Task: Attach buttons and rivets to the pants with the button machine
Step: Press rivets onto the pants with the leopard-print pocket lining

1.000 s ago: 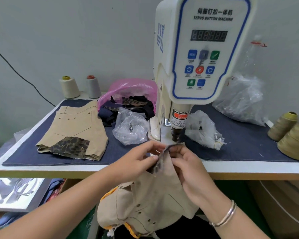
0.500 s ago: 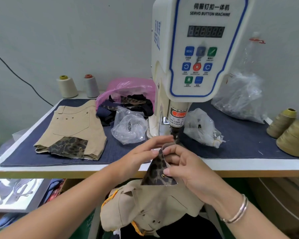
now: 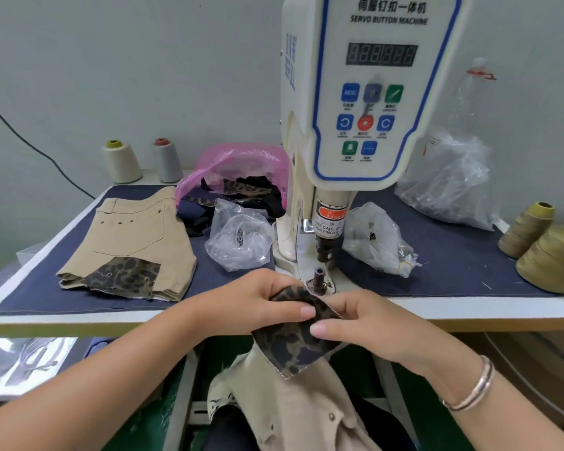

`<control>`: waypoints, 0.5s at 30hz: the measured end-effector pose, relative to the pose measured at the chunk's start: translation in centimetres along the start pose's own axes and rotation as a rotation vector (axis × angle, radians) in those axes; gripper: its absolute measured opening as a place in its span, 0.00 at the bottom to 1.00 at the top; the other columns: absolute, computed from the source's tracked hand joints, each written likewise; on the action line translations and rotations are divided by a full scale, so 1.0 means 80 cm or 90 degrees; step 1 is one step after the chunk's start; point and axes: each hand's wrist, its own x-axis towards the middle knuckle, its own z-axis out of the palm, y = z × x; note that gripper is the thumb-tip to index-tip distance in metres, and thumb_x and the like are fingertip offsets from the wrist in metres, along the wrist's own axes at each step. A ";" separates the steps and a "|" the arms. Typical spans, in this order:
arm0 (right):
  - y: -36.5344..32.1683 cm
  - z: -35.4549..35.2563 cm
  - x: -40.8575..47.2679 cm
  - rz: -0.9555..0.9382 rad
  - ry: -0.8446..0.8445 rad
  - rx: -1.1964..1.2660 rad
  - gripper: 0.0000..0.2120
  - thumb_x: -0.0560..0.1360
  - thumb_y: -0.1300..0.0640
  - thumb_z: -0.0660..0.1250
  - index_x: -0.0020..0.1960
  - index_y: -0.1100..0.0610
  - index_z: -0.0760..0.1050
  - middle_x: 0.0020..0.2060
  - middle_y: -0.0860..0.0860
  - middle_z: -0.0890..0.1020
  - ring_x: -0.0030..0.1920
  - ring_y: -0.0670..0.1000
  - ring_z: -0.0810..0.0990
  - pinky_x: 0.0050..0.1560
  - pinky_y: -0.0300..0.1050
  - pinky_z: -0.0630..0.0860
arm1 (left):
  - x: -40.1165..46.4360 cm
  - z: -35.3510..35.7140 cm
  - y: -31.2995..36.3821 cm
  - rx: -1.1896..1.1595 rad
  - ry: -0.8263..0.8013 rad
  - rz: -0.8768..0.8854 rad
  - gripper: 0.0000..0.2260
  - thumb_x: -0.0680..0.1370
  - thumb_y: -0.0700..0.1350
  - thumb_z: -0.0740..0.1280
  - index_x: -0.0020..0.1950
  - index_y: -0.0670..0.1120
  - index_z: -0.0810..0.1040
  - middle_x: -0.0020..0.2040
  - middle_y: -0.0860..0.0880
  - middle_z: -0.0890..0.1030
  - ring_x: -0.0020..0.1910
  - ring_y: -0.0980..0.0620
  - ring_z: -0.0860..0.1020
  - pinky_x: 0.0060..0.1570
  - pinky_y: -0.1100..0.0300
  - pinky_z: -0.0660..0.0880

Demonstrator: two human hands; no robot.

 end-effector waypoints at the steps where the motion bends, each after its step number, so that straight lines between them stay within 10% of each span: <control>1: -0.001 -0.002 0.002 0.001 0.010 -0.013 0.08 0.69 0.53 0.71 0.46 0.55 0.83 0.44 0.51 0.85 0.47 0.48 0.82 0.54 0.43 0.77 | 0.000 -0.001 -0.001 -0.013 0.007 -0.006 0.08 0.78 0.43 0.67 0.41 0.54 0.81 0.37 0.54 0.80 0.38 0.58 0.78 0.41 0.66 0.75; 4: -0.003 -0.013 0.006 -0.007 0.016 0.011 0.08 0.74 0.60 0.70 0.38 0.52 0.84 0.40 0.51 0.85 0.43 0.48 0.83 0.49 0.39 0.78 | 0.003 -0.011 -0.006 -0.076 0.045 -0.047 0.10 0.75 0.47 0.71 0.49 0.41 0.80 0.45 0.45 0.83 0.45 0.52 0.82 0.48 0.59 0.79; 15: 0.033 -0.038 0.035 0.028 0.001 0.141 0.01 0.71 0.57 0.71 0.42 0.53 0.82 0.38 0.53 0.82 0.36 0.50 0.79 0.36 0.41 0.76 | 0.008 -0.014 -0.059 -0.232 0.020 -0.155 0.11 0.75 0.50 0.71 0.54 0.48 0.82 0.57 0.45 0.83 0.56 0.47 0.81 0.54 0.61 0.76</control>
